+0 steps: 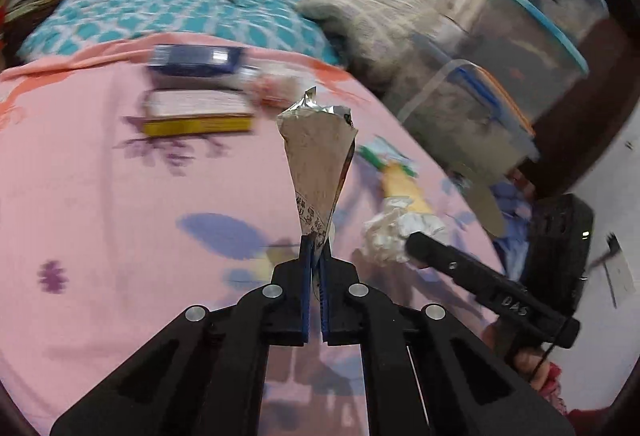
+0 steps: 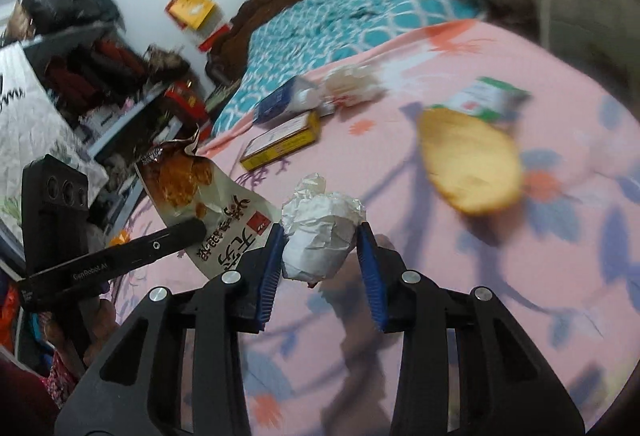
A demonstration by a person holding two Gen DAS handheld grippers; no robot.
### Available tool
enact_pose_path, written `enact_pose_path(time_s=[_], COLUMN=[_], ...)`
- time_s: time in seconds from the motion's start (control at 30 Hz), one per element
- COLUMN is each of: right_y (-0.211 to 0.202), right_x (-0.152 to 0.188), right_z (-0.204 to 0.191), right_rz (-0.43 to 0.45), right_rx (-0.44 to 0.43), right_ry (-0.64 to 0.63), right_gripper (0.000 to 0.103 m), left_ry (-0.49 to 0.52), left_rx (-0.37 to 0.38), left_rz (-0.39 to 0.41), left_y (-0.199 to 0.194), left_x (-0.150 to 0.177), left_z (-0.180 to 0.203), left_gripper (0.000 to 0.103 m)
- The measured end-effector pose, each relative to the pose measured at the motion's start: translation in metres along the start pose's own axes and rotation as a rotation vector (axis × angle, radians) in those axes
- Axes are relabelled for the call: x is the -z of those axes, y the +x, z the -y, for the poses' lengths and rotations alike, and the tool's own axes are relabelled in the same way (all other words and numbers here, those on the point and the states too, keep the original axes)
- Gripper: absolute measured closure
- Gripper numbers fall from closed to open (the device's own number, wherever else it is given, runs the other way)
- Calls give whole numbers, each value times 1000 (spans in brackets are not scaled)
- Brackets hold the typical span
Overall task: Collect trash
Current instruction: 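Carry wrapper and tissue to the wastebasket and open both tools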
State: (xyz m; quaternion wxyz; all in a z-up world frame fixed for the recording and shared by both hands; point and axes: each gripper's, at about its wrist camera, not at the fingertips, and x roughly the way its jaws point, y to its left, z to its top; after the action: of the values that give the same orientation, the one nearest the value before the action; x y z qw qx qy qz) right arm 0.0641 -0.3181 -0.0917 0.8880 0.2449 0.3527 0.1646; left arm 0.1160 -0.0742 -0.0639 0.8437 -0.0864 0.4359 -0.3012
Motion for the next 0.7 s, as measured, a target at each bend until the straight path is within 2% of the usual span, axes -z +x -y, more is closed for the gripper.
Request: enact_pose_path(time_s=[0.13,0.23,0.33,0.47,0.6,0.7], right_y=[-32,-66,-109,-156,-182,-186], right_x=[7,6,0,-9,-23,-34], right_z=[33,65,103,156,207,237], right_rz=[47,134,253,370,431,435], right_rx=[18,29,85,174,261,323], right_ry=[62,137,205,299,380,415], right_gripper=[63,63,63,63,63,63], left_ry=[70,126,178,259,290,309], left_rx=[75,121,176,231,286,293], left_rz=[-83,-133,-169,-192,-247,-288], left_y=[32,58,84,124,180,224], left_x=[0,-6,-17,-38,-60,-69], left_z=[44,81,119,180,235,271], left_gripper=[100,100,100,100,100,100])
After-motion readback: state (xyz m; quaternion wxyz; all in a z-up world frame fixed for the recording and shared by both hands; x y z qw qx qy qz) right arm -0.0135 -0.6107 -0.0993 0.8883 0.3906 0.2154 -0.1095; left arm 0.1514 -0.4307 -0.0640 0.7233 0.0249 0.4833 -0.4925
